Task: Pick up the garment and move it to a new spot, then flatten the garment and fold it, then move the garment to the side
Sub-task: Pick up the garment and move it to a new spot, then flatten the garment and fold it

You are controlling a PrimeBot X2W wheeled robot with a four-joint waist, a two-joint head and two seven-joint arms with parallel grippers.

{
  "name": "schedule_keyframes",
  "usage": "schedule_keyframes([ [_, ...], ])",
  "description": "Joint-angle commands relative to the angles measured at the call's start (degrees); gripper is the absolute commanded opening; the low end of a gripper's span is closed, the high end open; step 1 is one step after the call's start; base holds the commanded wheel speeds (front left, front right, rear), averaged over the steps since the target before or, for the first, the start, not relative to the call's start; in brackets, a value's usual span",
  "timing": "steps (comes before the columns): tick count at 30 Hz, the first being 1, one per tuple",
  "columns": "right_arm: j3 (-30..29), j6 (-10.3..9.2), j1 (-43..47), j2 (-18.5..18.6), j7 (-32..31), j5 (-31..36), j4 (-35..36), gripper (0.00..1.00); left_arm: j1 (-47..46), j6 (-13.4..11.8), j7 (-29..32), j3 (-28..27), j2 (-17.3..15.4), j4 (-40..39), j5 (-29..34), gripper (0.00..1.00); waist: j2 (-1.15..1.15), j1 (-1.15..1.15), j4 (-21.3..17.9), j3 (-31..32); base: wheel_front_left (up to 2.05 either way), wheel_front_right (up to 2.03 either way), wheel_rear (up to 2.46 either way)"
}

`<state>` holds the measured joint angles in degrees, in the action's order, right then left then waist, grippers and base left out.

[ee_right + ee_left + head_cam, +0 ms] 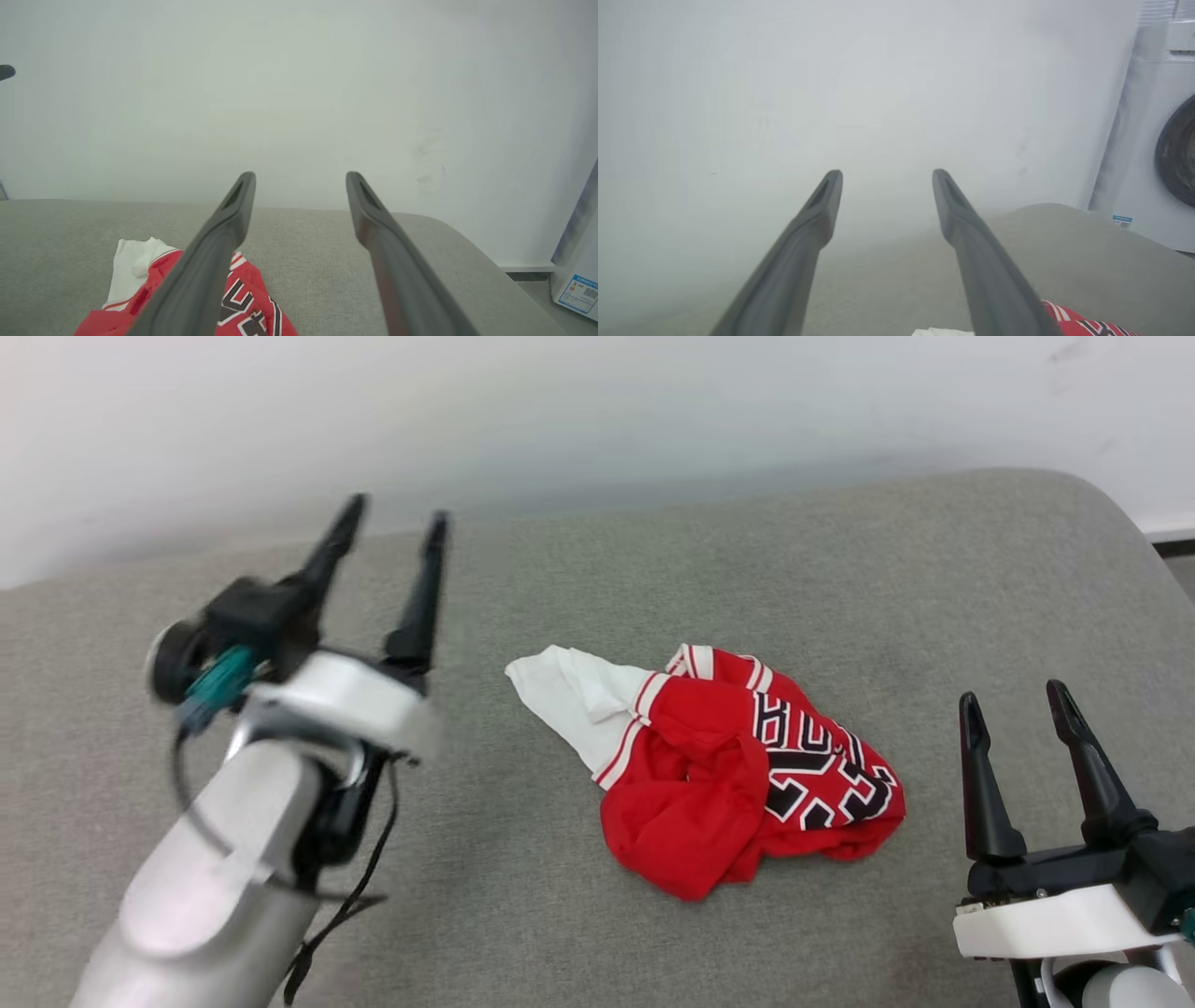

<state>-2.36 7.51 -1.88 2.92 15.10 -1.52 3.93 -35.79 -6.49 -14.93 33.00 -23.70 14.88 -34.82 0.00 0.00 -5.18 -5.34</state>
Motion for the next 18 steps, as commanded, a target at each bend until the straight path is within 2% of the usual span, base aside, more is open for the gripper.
schedule_keyframes([
  [1,-0.14,-0.04,0.76,-0.06,0.11,0.12,0.56,1.00,4.61,-1.09,-0.23,-3.20,-0.41,-3.15,1.31,1.00,0.00,0.00,0.89,0.80,0.00,0.00,0.00],
  [4,-0.06,-0.04,0.83,-0.06,0.10,-0.52,1.29,1.00,11.81,-2.34,-0.26,-9.15,-1.33,-9.23,4.08,1.00,0.00,0.00,1.28,1.15,0.00,0.00,0.00],
  [8,-0.14,-0.03,0.96,-0.06,0.10,-0.57,2.32,1.00,21.42,-2.53,-0.27,-13.87,-0.20,-14.11,8.84,1.00,0.00,0.00,1.96,1.50,0.00,0.00,0.00],
  [14,0.05,-0.04,1.65,-0.06,0.10,0.04,3.33,1.00,31.13,-0.88,-0.28,-17.82,5.04,-17.00,13.16,1.00,0.00,0.00,2.74,2.03,0.00,0.00,0.00],
  [18,0.51,-0.04,2.21,-0.06,0.10,-0.07,3.08,1.00,34.01,1.37,-0.28,-18.75,7.36,-16.49,15.97,1.00,0.00,0.00,2.78,2.42,0.00,0.00,0.00],
])
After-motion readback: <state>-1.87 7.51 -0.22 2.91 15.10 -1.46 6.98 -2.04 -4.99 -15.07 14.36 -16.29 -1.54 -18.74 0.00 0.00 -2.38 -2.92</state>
